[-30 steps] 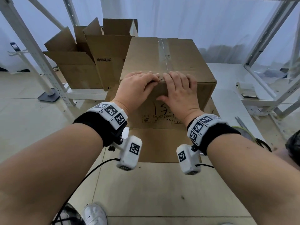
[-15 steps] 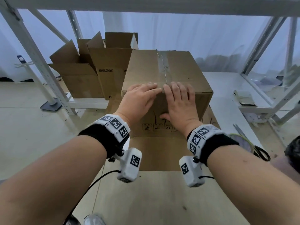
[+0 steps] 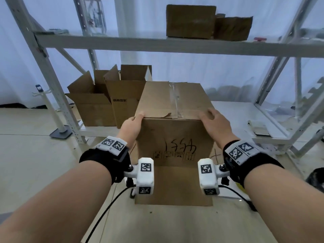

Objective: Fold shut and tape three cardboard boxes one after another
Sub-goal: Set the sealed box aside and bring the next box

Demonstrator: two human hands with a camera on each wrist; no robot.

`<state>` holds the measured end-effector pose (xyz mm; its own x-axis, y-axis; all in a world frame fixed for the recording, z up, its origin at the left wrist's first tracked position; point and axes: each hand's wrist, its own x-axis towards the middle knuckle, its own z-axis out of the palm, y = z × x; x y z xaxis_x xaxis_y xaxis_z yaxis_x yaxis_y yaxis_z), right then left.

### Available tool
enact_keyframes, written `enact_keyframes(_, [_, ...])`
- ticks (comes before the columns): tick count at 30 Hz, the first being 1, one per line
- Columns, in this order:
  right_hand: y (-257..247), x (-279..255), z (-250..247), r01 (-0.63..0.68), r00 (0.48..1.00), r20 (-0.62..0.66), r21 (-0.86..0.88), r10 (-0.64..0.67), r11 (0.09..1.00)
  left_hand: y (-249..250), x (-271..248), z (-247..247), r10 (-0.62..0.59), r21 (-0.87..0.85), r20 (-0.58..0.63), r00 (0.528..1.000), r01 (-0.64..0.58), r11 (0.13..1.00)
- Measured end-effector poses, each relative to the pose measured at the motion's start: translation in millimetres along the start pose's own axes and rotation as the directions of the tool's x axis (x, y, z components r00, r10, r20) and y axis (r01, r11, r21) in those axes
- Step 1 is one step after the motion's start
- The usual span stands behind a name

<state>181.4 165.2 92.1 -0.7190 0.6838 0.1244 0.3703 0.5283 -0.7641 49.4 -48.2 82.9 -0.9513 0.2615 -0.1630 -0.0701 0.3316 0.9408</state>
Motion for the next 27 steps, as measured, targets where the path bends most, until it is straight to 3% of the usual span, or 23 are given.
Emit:
enact_keyframes(5, [-36, -12, -5, 0.055, 0.998, -0.03, 0.006, -0.055, 0.998, 7, -8, -18, 0.086, -0.184, -0.152, 0.985, -0.114, 0.976])
enact_keyframes(11, [-73, -24, -12, 0.095, 0.993, -0.083, 0.153, -0.083, 0.984, 37, -36, -45, 0.228, -0.233, -0.277, 0.933, -0.296, 0.926])
enact_keyframes(15, [-87, -37, -12, 0.067, 0.997, -0.068, 0.354, -0.045, 0.933, 69, -54, -68, 0.399, -0.1, -0.371, 0.839, -0.463, 0.881])
enact_keyframes(18, [-92, -47, -9, -0.026, 1.0, 0.026, 0.516, 0.015, 0.856, 101, -71, -78, 0.574, 0.129, -0.408, 0.71, -0.578, 0.806])
enact_keyframes(22, [-87, -66, 8, -0.218, 0.97, 0.231, 0.669, 0.081, 0.711, 132, -89, -75, 0.774, 0.455, -0.314, 0.55, -0.629, 0.631])
enact_keyframes(24, [-74, -73, 22, -0.317, 0.944, 0.305, 0.724, 0.128, 0.613, 133, -91, -66, 0.837, 0.547, -0.205, 0.506, -0.65, 0.527])
enact_keyframes(27, [-51, -80, 42, -0.424, 0.905, 0.375, 0.781, 0.199, 0.458, 123, -91, -44, 0.878, 0.628, -0.04, 0.477, -0.672, 0.393])
